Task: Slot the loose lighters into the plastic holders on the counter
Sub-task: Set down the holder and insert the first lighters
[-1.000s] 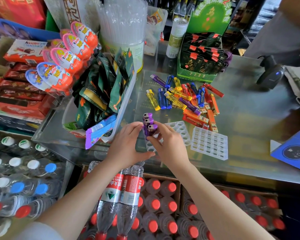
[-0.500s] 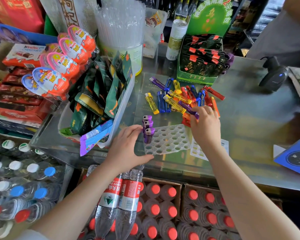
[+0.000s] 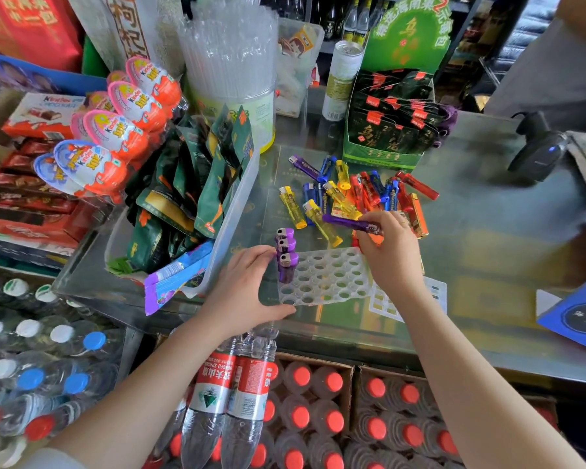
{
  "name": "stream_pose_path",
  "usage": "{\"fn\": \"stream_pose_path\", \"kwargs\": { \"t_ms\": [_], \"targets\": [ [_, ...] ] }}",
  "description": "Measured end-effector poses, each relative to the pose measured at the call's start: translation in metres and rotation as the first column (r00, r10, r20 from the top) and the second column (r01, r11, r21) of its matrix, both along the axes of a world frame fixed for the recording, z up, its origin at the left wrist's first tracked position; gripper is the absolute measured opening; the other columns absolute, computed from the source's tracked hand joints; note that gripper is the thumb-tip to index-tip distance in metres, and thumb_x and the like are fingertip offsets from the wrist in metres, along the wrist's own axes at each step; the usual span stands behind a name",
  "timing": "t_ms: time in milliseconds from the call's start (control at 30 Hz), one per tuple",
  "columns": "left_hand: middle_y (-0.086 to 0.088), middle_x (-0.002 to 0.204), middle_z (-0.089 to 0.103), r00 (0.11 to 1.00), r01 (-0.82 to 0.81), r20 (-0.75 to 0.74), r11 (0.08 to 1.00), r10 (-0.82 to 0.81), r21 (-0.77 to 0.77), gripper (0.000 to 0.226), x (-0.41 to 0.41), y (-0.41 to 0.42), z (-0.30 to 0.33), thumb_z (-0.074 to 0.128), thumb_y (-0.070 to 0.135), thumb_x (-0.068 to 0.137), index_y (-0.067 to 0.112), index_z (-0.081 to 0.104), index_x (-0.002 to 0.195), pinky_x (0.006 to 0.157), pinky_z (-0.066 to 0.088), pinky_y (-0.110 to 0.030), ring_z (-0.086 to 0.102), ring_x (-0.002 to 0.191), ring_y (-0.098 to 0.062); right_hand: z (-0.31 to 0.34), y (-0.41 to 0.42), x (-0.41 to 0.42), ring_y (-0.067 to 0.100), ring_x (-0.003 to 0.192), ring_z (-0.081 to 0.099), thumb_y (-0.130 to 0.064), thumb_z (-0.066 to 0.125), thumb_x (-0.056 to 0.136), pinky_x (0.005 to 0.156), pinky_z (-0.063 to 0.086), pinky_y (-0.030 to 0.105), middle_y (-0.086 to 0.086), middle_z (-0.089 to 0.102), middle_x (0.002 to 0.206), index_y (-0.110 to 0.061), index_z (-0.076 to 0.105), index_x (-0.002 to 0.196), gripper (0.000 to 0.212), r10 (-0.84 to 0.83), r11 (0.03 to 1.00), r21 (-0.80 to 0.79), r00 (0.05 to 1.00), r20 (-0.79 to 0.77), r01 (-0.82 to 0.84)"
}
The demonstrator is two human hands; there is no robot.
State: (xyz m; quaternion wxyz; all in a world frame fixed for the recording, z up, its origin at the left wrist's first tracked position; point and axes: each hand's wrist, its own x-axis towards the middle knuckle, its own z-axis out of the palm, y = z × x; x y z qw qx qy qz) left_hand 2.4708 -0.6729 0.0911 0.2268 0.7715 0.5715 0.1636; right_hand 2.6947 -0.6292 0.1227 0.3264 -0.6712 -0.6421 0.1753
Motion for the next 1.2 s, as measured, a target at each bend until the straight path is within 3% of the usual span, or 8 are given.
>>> {"fn": "stream_pose_path", "kwargs": {
  "t_ms": [133,233,433,533,767,900,1067,1200],
  "targets": [
    [0.001,0.132,0.045,1.0,-0.019,0.021,1.0,0.019,0.018,0.094,-0.001,0.005,-0.006,0.051,0.073,0.054,0.014,0.048,0.128,0.105,0.03,-0.036,0.036,0.123,-0.019,0.022,-0.027,-0.008,0.004,0.056,0.053,-0.004,0.059,0.085,0.055,0.045,0.017,-0.007,0.061,0.074,-0.021,0.058,0.095,0.019,0.086,0.995,-0.006,0.884,-0.459,-0.1],
    [0.004,0.133,0.044,1.0,-0.014,0.024,0.999,0.013,0.031,0.093,-0.002,0.005,-0.009,0.05,0.073,0.055,0.016,0.048,0.128,0.105,0.028,-0.034,0.034,0.124,-0.017,0.03,-0.043,-0.016,0.0,0.057,0.058,0.003,0.057,0.084,0.058,0.048,0.014,0.002,0.063,0.073,-0.026,0.057,0.091,0.029,0.212,0.966,-0.003,0.801,-0.559,-0.257],
    [0.008,0.136,0.039,1.0,-0.003,0.006,0.999,0.002,0.033,0.096,-0.003,0.003,-0.009,0.047,0.076,0.055,0.02,0.043,0.133,0.103,0.02,-0.024,0.028,0.126,-0.012,0.022,-0.052,-0.031,0.018,0.069,0.064,-0.004,0.064,0.082,0.065,0.054,0.026,-0.01,0.062,0.073,-0.033,0.057,0.091,0.03,0.314,0.933,-0.017,0.833,-0.456,-0.361],
    [0.008,0.136,0.039,1.0,0.006,0.009,0.999,-0.006,0.035,0.095,-0.004,0.002,-0.01,0.047,0.076,0.056,0.02,0.044,0.132,0.103,0.019,-0.023,0.027,0.125,-0.011,0.018,-0.053,-0.029,0.004,0.061,0.06,-0.006,0.064,0.082,0.061,0.049,0.018,-0.014,0.062,0.066,-0.027,0.058,0.091,0.024,0.274,0.951,-0.002,0.845,-0.46,-0.309],
    [0.003,0.133,0.043,1.0,0.001,-0.001,0.997,-0.001,0.071,0.098,-0.002,0.001,-0.01,0.046,0.076,0.055,0.014,0.046,0.131,0.104,0.023,-0.028,0.033,0.124,-0.017,0.008,-0.059,-0.033,0.01,0.07,0.062,-0.007,0.064,0.082,0.066,0.052,0.02,-0.009,0.062,0.082,-0.013,0.063,0.099,0.019,0.395,0.91,-0.007,0.872,-0.287,-0.415],
    [0.003,0.133,0.043,1.0,0.005,0.006,0.998,-0.006,0.065,0.097,-0.003,0.001,-0.011,0.047,0.076,0.056,0.015,0.046,0.131,0.105,0.025,-0.031,0.034,0.124,-0.018,0.005,-0.058,-0.041,0.017,0.071,0.063,-0.009,0.064,0.082,0.067,0.053,0.033,-0.002,0.063,0.089,-0.012,0.061,0.103,0.021,0.45,0.891,0.026,0.876,-0.175,-0.452],
    [0.002,0.132,0.045,1.0,0.009,0.021,0.997,-0.011,0.078,0.093,-0.004,0.003,-0.013,0.049,0.074,0.056,0.016,0.048,0.129,0.105,0.027,-0.032,0.036,0.123,-0.018,0.007,-0.057,-0.045,0.0,0.07,0.056,-0.007,0.068,0.079,0.064,0.048,0.018,-0.024,0.053,0.076,-0.015,0.055,0.097,0.024,0.381,0.92,-0.008,0.898,-0.221,-0.393],
    [0.004,0.132,0.045,1.0,0.01,0.023,0.997,-0.012,0.079,0.092,-0.004,0.003,-0.014,0.049,0.074,0.056,0.018,0.049,0.128,0.105,0.027,-0.031,0.036,0.123,-0.017,0.006,-0.056,-0.051,0.003,0.062,0.054,-0.007,0.07,0.076,0.06,0.048,0.019,-0.021,0.053,0.075,-0.01,0.064,0.09,0.016,0.409,0.91,0.008,0.894,-0.182,-0.415]
  ]
}}
